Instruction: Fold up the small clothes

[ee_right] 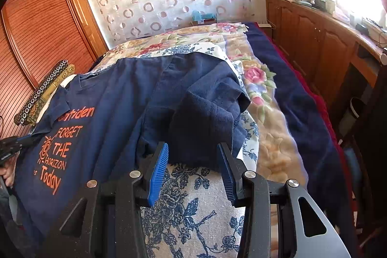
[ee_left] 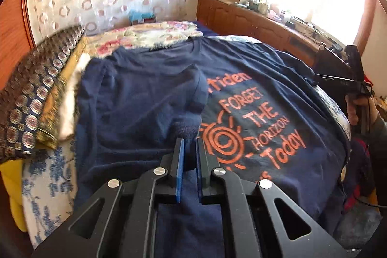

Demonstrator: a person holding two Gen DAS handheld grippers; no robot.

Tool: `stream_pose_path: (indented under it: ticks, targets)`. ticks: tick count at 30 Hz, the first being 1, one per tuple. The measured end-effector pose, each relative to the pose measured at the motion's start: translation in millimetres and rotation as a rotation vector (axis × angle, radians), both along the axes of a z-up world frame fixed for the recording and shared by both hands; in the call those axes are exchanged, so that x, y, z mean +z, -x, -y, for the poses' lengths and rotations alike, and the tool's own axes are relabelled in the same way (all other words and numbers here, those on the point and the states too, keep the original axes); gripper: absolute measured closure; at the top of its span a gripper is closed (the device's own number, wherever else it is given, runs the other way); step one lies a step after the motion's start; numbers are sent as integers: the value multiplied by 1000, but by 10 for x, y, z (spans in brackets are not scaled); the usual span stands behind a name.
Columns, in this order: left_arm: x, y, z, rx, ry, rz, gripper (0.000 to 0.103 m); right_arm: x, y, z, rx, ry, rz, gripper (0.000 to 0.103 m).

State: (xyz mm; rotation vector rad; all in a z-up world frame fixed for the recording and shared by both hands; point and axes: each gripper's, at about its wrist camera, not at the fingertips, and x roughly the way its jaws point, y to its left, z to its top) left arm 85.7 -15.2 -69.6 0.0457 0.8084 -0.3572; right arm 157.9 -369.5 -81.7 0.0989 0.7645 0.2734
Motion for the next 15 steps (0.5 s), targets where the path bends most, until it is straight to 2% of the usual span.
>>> stream_pose_path:
  ticks: [2, 4, 6, 8, 11, 15]
  targets:
    - [30, 40, -11, 1, 12, 3, 92, 4, -22, 10, -6, 1, 1, 59]
    - [68, 53, 24, -5, 29, 14, 81, 15, -40, 21, -11, 2, 4, 59]
    - [69, 58, 64, -11, 20, 29, 59, 11, -57, 27, -19, 5, 6, 59]
    - [78, 76, 105, -29, 11, 45, 53, 13, -72, 45, -25, 8, 5, 59]
    - [78, 55, 169, -16, -1, 61, 23, 4, -91, 76, -35, 18, 5, 59]
    - [109, 13, 179, 9, 35, 85, 22, -18, -138, 148, -53, 3, -5, 59]
